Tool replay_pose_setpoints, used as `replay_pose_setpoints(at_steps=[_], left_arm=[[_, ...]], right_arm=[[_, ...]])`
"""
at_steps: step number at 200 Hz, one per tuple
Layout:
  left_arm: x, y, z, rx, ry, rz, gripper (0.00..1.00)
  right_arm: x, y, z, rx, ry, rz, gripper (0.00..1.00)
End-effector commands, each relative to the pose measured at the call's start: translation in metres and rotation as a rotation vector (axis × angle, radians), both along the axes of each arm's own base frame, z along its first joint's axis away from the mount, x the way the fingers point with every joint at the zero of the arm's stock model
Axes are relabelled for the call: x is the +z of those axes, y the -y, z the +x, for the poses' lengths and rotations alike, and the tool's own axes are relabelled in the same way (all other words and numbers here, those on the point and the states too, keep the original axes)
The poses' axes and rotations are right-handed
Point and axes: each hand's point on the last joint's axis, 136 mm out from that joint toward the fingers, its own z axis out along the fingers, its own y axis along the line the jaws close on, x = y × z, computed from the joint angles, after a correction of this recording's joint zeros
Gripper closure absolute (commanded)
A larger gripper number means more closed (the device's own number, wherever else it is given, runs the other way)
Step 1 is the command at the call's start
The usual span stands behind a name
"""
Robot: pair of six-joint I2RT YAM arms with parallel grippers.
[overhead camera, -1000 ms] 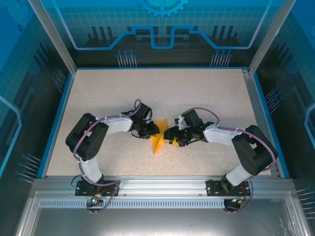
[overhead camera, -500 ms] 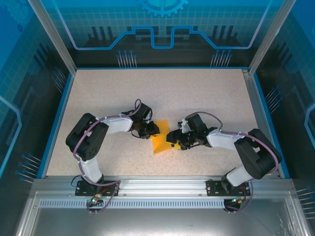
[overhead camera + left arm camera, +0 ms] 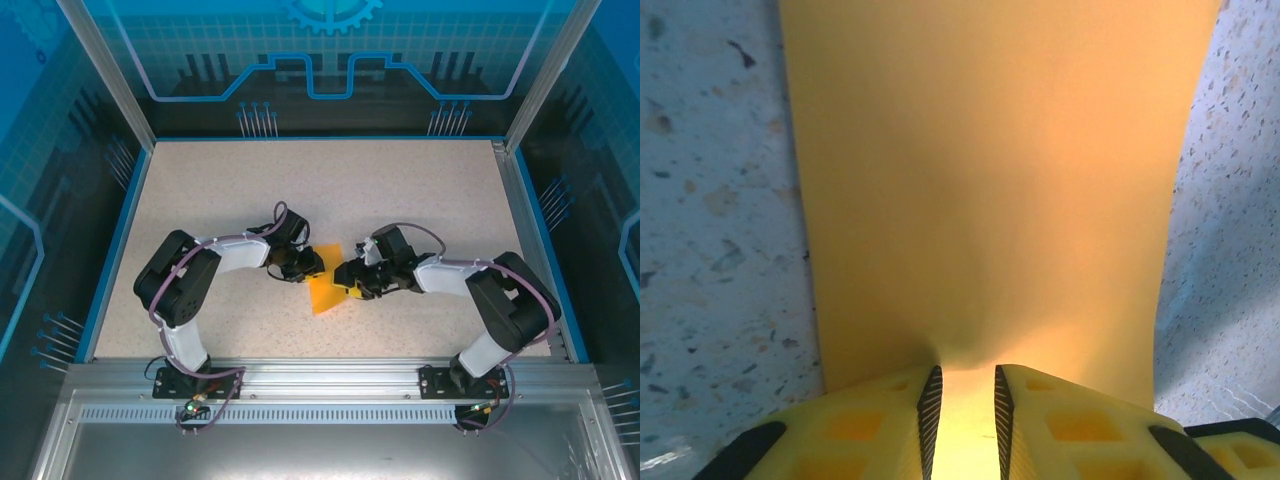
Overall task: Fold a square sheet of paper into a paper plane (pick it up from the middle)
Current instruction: Third fold the triangle at the center of the table.
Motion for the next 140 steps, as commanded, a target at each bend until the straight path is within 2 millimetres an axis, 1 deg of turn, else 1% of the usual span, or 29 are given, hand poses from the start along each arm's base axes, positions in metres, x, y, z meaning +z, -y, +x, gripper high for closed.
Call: replay_pose_setpoints(at_steps=[1, 27, 52, 81, 97, 113, 125, 140], left_arm=[[-0.011, -0.009, -0.012, -0.013, -0.02, 0.061, 0.73], [-0.006, -0.009, -0.011, -0.014, 0.001, 0.049, 0.73], [0.0, -0.008, -0.01, -0.025, 0.024, 0.042, 0.73], [0.014, -0.005, -0.006, -0.038, 0.077, 0.013, 0.71], [0.024, -0.006, -0.006, -0.048, 0.121, 0.005, 0.67], [0.037, -0.008, -0.009, -0.062, 0.174, -0.011, 0.62], [0.051, -0.007, -0.013, -0.088, 0.242, -0.035, 0.55], [0.068, -0.002, -0.026, -0.162, 0.344, -0.032, 0.44]], right_arm=[[-0.004, 0.001, 0.016, -0.024, -0.006, -0.028, 0.51], [-0.017, 0.007, 0.026, -0.045, -0.049, -0.053, 0.57], [-0.021, 0.003, 0.032, -0.021, -0.067, -0.035, 0.67], [-0.027, 0.003, 0.038, -0.013, -0.078, -0.051, 0.83], [-0.029, 0.002, 0.04, -0.028, -0.089, -0.049, 0.9], [-0.029, 0.001, 0.043, -0.056, -0.103, -0.043, 0.92], [-0.029, 0.0, 0.045, -0.083, -0.112, -0.034, 0.92], [-0.03, 0.0, 0.045, -0.113, -0.136, -0.036, 0.93]])
